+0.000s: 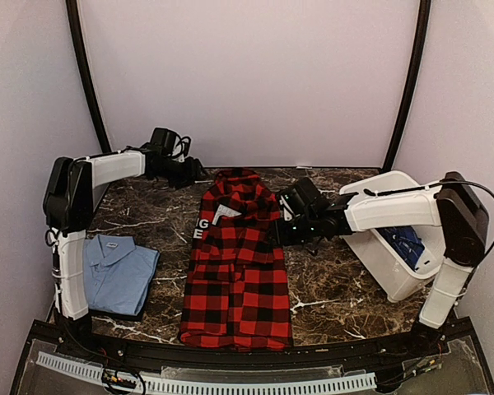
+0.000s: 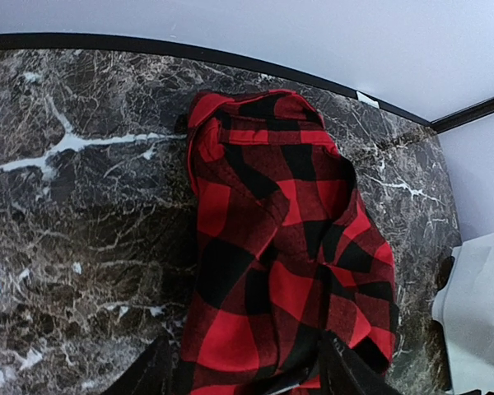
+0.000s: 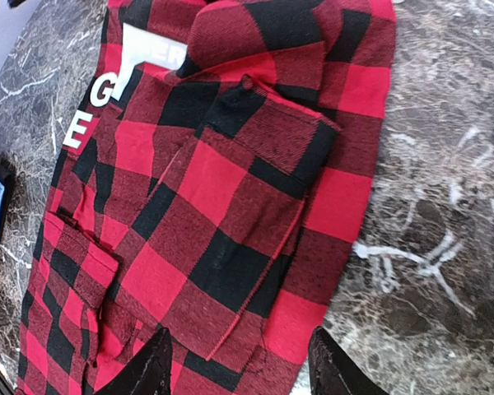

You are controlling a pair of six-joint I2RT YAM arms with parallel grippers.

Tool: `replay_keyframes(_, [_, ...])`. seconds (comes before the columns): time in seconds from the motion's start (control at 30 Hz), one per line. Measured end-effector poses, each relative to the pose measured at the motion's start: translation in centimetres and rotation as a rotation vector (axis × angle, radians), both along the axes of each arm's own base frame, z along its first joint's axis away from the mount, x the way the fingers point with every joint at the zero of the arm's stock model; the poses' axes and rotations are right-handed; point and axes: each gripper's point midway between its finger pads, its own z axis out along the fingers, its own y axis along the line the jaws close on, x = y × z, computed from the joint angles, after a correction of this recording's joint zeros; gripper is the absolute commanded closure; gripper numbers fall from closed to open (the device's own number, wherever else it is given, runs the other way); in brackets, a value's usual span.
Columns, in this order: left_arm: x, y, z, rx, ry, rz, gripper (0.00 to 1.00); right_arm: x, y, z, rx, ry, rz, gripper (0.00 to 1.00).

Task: Fold and stack the long sleeve shirts
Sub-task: Flatten out the square-folded shirt at the center of the board.

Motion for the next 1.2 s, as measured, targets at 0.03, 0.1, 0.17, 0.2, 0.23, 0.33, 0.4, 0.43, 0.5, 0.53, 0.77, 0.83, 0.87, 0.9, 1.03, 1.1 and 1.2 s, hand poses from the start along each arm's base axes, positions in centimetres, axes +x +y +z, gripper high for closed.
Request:
replay_keyframes(0.03, [0.2,-0.3,-0.3,0.013,0.0,-0.01,0.41,0.2,0.2,-0.2,-0.004,0.001,0.005,0.47])
replay_keyframes(0.1, [1.4,-1.0,-0.8,0.041,-0.021,-0.027,0.42,0.4,0.7,-0.6,-0.006,0.007,0.014,0.48])
replay_keyframes(0.17, [2.4,-1.8,-1.3,0.068,-0.04,-0.044,0.42,0.6,1.2,-1.0,-0.003,0.015,0.024,0.48])
replay_keyframes(0.2, [2.8,-2.2,-1.7,0.086,-0.045,-0.055,0.42,0.7,1.5,-1.1,-0.001,0.019,0.028,0.48])
replay_keyframes(0.23, [3.0,-2.6,-2.1,0.101,-0.049,-0.063,0.43,0.8,1.7,-1.2,0.002,0.021,0.031,0.48])
replay_keyframes(0.33, [3.3,-3.6,-3.7,0.153,-0.045,-0.085,0.45,0.7,2.2,-1.3,0.018,0.031,0.046,0.49])
replay_keyframes(0.4, [3.4,-4.0,-4.7,0.186,-0.038,-0.095,0.47,0.6,2.5,-1.2,0.029,0.035,0.056,0.49])
replay_keyframes(0.43, [3.4,-4.3,-5.0,0.197,-0.038,-0.102,0.47,0.5,2.6,-1.2,0.031,0.035,0.06,0.49])
replay_keyframes(0.5, [3.6,-4.5,-5.4,0.218,-0.041,-0.112,0.5,0.3,2.8,-1.2,0.031,0.036,0.065,0.49])
replay_keyframes(0.53, [3.6,-4.5,-5.5,0.224,-0.041,-0.114,0.53,0.2,2.9,-1.3,0.03,0.037,0.069,0.49])
replay_keyframes(0.77, [4.6,-4.0,-5.4,0.279,-0.072,-0.105,0.92,-1.1,4.1,-4.1,-0.009,0.068,0.108,0.5])
replay_keyframes(0.83, [4.9,-3.6,-5.3,0.294,-0.076,-0.089,0.97,-1.5,4.4,-5.0,-0.025,0.08,0.119,0.51])
replay_keyframes(0.87, [5.0,-3.3,-5.2,0.303,-0.08,-0.079,0.98,-1.7,4.4,-5.2,-0.03,0.084,0.122,0.5])
replay_keyframes(0.9, [5.2,-2.9,-5.2,0.309,-0.082,-0.068,0.99,-1.8,4.5,-5.4,-0.033,0.086,0.125,0.5])
replay_keyframes(1.03, [6.0,-1.6,-5.1,0.308,-0.077,-0.017,1.0,-1.9,4.5,-5.5,-0.03,0.086,0.125,0.51])
replay_keyframes(1.1, [6.7,-0.6,-4.8,0.282,-0.074,0.025,1.0,-2.1,4.3,-5.9,-0.034,0.093,0.122,0.51])
replay_keyframes(1.2, [7.7,1.5,-4.7,0.232,-0.057,0.09,1.0,-2.3,4.3,-6.1,-0.025,0.089,0.122,0.51])
